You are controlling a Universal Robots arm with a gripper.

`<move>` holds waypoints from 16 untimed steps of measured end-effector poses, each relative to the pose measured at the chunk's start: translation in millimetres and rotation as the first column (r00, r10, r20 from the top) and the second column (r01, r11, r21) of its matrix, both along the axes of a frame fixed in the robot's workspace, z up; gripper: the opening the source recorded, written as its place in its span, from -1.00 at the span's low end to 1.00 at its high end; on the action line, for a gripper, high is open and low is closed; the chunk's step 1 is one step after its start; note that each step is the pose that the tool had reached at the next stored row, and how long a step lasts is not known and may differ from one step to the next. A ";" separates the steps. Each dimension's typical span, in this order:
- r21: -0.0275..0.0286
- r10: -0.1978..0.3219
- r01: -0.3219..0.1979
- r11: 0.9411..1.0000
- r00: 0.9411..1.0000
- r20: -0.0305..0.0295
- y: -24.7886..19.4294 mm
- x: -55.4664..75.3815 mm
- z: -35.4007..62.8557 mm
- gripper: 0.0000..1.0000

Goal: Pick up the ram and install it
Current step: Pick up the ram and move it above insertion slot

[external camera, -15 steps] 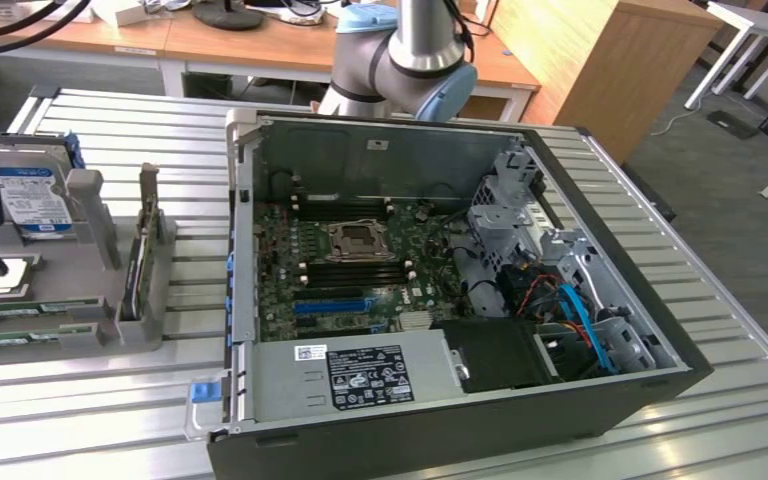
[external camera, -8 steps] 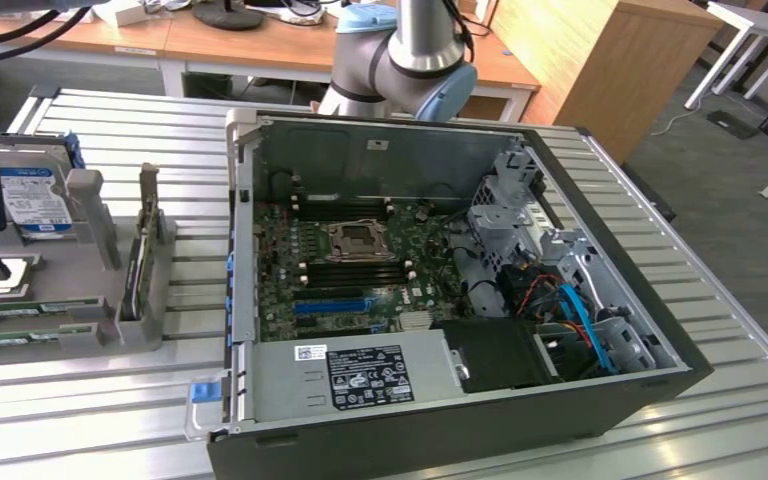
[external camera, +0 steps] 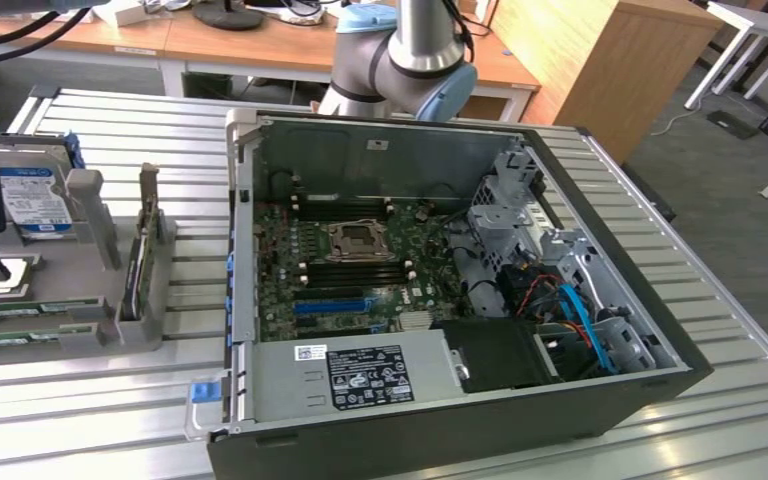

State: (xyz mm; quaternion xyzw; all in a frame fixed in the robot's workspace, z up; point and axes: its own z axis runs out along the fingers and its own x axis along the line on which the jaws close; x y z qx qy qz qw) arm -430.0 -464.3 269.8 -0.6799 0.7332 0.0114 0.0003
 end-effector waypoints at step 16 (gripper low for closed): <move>0.000 0.000 0.000 1.000 1.000 0.001 -1.2 0.0 -4.3 -0.29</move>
